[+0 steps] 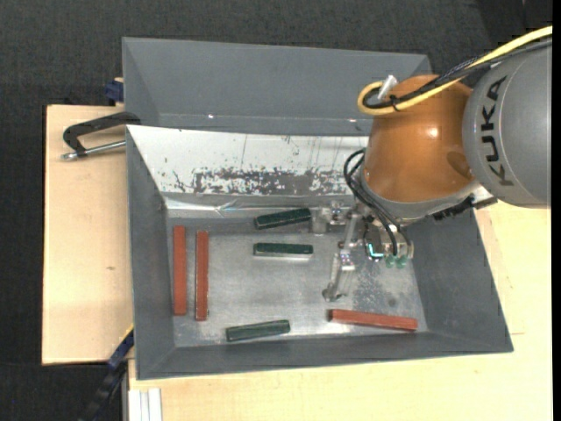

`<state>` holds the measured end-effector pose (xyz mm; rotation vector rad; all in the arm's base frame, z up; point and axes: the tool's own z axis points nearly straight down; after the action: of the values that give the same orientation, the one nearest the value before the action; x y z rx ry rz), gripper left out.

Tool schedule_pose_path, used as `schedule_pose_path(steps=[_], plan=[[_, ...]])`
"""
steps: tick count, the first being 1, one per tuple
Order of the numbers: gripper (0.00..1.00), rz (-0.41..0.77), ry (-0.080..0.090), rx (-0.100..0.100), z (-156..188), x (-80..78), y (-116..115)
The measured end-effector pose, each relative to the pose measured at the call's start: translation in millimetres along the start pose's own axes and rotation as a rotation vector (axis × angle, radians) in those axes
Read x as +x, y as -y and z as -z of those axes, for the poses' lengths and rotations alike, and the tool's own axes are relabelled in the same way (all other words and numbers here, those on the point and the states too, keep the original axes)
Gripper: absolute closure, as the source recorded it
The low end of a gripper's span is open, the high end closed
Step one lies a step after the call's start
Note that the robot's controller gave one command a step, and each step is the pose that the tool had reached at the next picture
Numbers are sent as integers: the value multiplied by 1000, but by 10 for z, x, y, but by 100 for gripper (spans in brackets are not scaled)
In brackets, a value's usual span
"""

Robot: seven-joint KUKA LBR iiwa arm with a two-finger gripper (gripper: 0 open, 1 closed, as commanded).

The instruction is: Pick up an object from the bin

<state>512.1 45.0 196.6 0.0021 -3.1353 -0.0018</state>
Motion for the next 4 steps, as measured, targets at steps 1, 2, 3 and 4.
schedule_pose_path(steps=[1,2,3,4], plan=[[0,-1,6,0,34,-10,3],[0,-121,11,-1,-409,-207,-100],[0,-12,10,0,-599,-412,-164],[0,-123,9,-1,-653,-428,-173]])
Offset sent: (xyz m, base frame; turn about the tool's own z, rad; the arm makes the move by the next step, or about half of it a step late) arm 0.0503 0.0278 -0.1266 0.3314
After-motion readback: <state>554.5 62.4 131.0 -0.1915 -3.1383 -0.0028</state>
